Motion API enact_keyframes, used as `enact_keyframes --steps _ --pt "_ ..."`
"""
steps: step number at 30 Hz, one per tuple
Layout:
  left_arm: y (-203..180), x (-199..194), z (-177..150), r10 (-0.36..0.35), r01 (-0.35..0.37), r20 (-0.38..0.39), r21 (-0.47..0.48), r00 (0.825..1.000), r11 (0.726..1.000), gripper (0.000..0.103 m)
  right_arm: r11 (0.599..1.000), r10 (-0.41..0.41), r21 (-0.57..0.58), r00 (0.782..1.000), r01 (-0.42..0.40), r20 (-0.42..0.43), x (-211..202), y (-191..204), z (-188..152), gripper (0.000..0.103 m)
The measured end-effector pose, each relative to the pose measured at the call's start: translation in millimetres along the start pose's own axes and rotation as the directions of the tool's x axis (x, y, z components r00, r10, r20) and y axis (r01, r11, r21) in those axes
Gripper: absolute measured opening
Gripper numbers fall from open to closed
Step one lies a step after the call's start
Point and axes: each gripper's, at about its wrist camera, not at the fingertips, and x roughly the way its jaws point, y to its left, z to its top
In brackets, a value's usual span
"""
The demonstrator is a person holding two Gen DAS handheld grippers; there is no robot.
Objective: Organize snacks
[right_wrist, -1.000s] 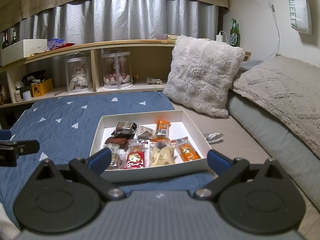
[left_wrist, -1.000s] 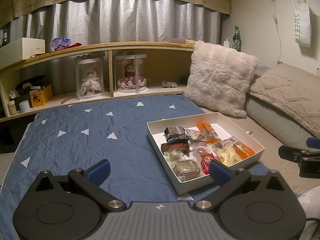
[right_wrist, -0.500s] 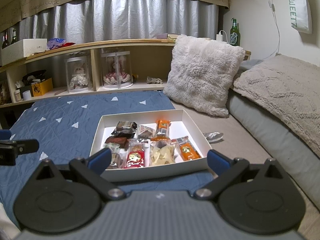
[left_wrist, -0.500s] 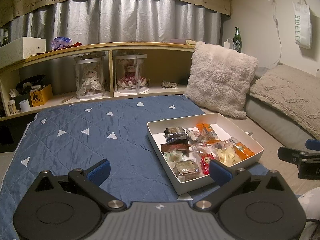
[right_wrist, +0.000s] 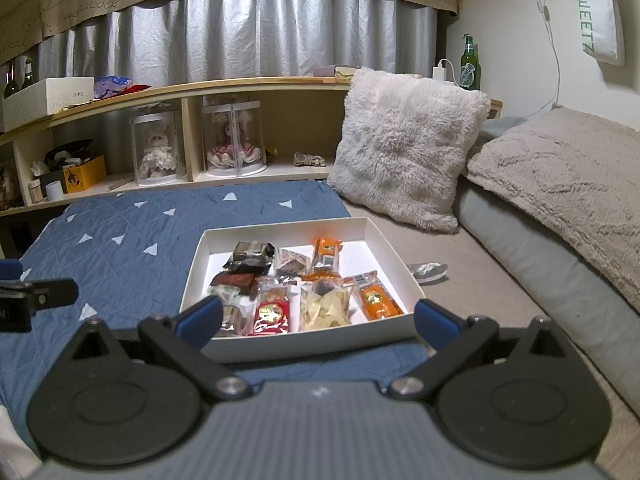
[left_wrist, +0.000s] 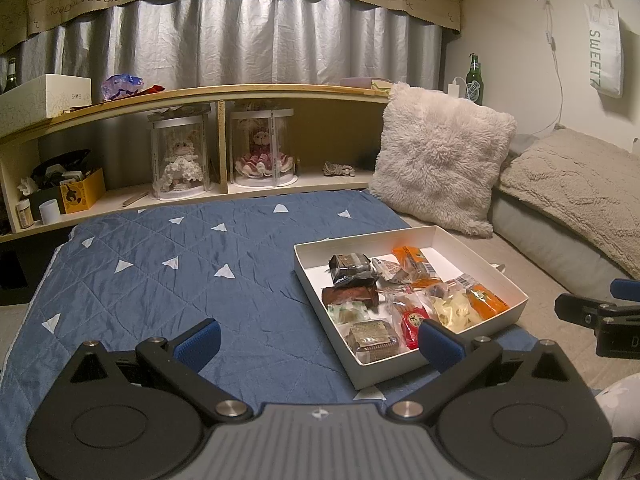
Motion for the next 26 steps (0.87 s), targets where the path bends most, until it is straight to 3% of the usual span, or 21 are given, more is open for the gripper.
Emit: enact_keyframes --steps 26 --pt "-0.6 -2.5 0.9 0.010 -0.010 0.004 -0.009 1.000 1.000 0.103 1.000 0.000 0.002 1.000 0.000 -0.005 0.7 3.3 -3.7 0.102"
